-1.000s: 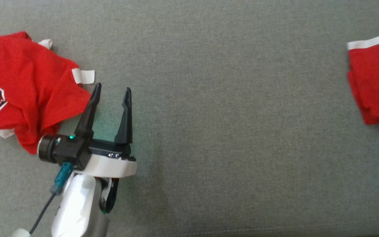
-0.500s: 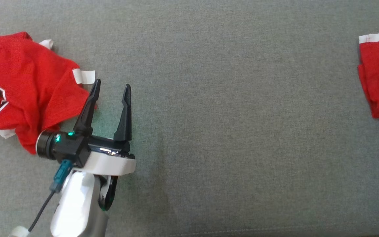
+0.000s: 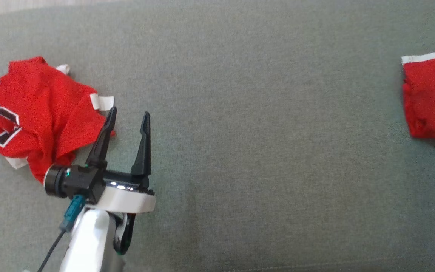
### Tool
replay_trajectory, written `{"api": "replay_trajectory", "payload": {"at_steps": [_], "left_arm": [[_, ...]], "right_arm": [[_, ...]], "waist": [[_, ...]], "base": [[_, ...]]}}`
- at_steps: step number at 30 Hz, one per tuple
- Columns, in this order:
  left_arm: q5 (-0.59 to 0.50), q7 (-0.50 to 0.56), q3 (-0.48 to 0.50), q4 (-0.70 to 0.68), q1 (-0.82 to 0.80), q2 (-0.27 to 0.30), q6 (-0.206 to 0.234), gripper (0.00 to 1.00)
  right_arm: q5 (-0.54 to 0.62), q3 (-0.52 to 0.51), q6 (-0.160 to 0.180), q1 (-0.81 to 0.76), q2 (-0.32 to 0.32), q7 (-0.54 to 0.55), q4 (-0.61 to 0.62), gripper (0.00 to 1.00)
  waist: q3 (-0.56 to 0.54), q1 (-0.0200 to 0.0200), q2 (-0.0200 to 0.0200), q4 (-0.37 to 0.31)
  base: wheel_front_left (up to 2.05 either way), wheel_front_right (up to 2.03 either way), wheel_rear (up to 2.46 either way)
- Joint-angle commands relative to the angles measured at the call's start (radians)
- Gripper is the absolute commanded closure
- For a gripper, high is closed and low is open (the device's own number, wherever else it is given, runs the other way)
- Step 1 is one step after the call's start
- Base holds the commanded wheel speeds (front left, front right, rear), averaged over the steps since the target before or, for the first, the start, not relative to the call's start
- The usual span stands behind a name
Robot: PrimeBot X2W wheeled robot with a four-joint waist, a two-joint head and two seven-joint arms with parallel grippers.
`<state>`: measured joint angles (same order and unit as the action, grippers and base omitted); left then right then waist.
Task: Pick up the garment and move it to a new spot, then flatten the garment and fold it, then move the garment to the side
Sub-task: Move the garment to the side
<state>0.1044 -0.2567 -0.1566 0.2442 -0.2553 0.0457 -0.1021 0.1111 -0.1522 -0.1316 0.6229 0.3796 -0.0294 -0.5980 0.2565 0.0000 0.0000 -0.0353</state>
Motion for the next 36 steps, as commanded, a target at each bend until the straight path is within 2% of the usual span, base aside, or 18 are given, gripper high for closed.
{"api": "replay_trajectory", "payload": {"at_steps": [1,12,15,24,36], "left_arm": [[0.000,-0.005,0.041,-0.036,-0.006,0.006,0.006,0.00],[0.012,-0.005,0.050,-0.052,0.050,0.005,0.021,0.00],[0.018,-0.005,0.054,-0.056,0.071,0.005,0.026,0.00],[0.055,-0.005,0.037,-0.041,0.123,0.005,0.041,0.00],[0.066,-0.005,0.031,-0.022,0.129,0.005,0.050,0.00]], "right_arm": [[-0.011,0.023,0.001,-0.002,-0.003,-0.018,0.050,0.00],[-0.129,0.088,0.001,-0.101,-0.260,-0.128,0.221,0.00],[-0.171,0.097,0.001,-0.149,-0.308,-0.153,0.246,0.00],[-0.309,0.172,0.001,-0.363,-0.329,-0.219,0.248,0.00],[-0.319,0.218,0.001,-0.426,-0.329,-0.232,0.246,0.00]], "waist": [[-0.028,0.0000,0.0000,-0.009],[-0.144,0.0000,0.0000,-0.015],[-0.164,0.0000,0.0000,-0.013],[-0.194,0.0000,0.0000,0.008],[-0.196,0.0000,0.0000,0.013]], "base": [[0.00,0.00,0.00],[0.00,0.00,0.00],[0.00,0.00,0.00],[0.00,0.00,0.00],[0.00,0.00,0.00]]}}
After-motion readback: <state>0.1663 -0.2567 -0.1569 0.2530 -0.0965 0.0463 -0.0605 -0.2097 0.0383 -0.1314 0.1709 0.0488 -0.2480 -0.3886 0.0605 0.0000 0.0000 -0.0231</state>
